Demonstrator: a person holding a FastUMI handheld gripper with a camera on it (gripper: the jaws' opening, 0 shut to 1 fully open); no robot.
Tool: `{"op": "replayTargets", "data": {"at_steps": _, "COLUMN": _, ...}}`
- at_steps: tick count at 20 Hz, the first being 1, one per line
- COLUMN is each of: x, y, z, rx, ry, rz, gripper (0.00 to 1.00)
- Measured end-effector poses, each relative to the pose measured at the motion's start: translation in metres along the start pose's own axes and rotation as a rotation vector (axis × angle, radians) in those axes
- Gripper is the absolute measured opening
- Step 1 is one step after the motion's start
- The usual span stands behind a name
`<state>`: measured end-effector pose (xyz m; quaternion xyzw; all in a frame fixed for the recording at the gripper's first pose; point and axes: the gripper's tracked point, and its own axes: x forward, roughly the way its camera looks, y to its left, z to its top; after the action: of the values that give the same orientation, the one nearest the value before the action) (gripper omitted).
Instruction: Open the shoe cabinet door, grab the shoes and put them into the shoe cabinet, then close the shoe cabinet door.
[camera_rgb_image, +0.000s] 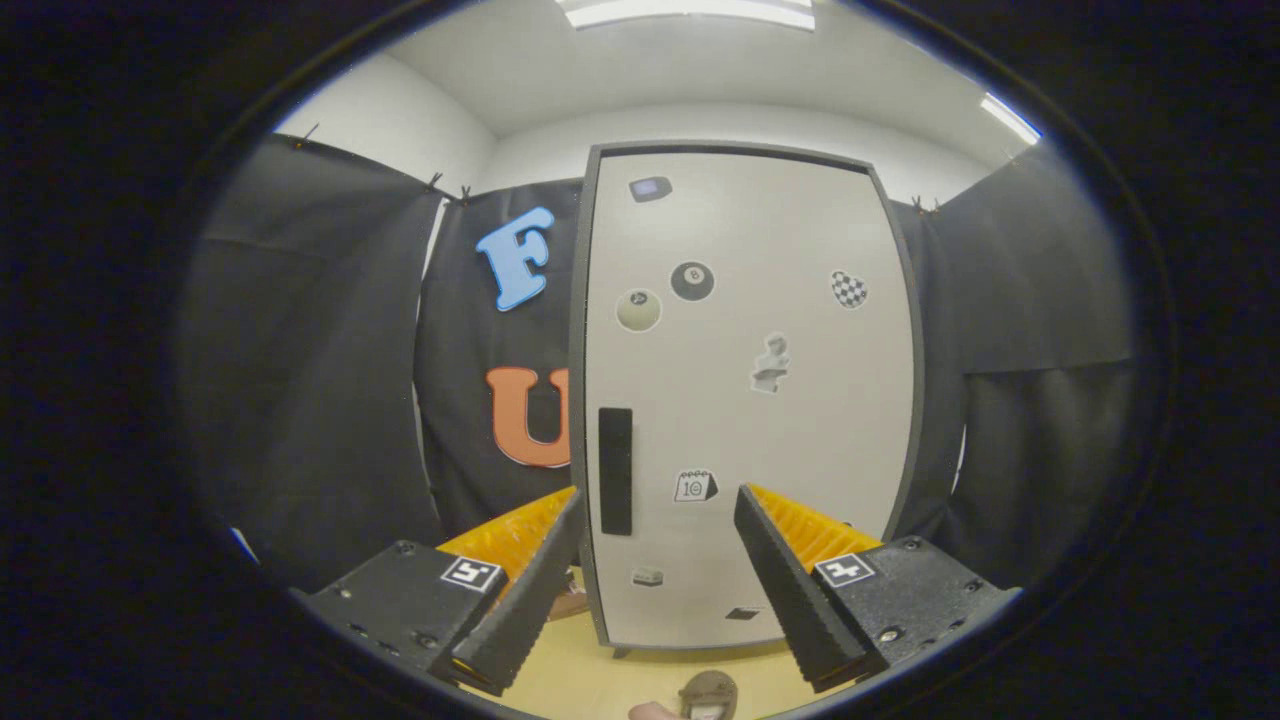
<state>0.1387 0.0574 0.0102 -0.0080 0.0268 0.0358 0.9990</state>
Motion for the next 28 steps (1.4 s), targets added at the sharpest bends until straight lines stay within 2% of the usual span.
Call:
{"op": "replayTargets", "data": {"at_steps": 2, "x": 0.025, "y": 0.011, "z": 0.002, "rx": 0.019, "ry": -0.009, "rz": 0.012, "gripper": 0.99}}
{"op": "replayTargets", "data": {"at_steps": 8, "x": 0.096, "y": 0.03, "z": -0.024, "rx": 0.118, "ry": 0.092, "rz": 0.04, "gripper": 0.99}}
{"op": "replayTargets", "data": {"at_steps": 11, "x": 0.123, "y": 0.027, "z": -0.022, "rx": 0.104, "ry": 0.074, "rz": 0.026, "gripper": 0.91}}
{"op": "replayTargets", "data": {"at_steps": 12, "x": 0.13, "y": 0.023, "z": -0.023, "rx": 0.069, "ry": 0.075, "rz": 0.017, "gripper": 0.78}}
{"op": "replayTargets", "data": {"at_steps": 14, "x": 0.13, "y": 0.024, "z": -0.02, "rx": 0.055, "ry": 0.051, "rz": -0.002, "gripper": 0.69}}
{"op": "replayTargets", "data": {"at_steps": 15, "x": 0.133, "y": 0.028, "z": -0.022, "rx": 0.04, "ry": 0.06, "rz": 0.016, "gripper": 0.68}}
{"op": "replayTargets", "data": {"at_steps": 16, "x": 0.137, "y": 0.03, "z": -0.023, "rx": 0.041, "ry": 0.061, "rz": 0.016, "gripper": 0.55}}
{"op": "replayTargets", "data": {"at_steps": 17, "x": 0.128, "y": 0.03, "z": -0.026, "rx": 0.062, "ry": 0.066, "rz": 0.018, "gripper": 0.49}}
{"op": "replayTargets", "data": {"at_steps": 18, "x": 0.13, "y": 0.029, "z": -0.026, "rx": 0.065, "ry": 0.074, "rz": 0.024, "gripper": 0.37}}
{"op": "replayTargets", "data": {"at_steps": 24, "x": 0.111, "y": 0.029, "z": -0.027, "rx": 0.082, "ry": 0.102, "rz": 0.126, "gripper": 0.34}}
{"op": "replayTargets", "data": {"at_steps": 28, "x": 0.063, "y": 0.02, "z": -0.023, "rx": 0.088, "ry": 0.116, "rz": 0.213, "gripper": 0.33}}
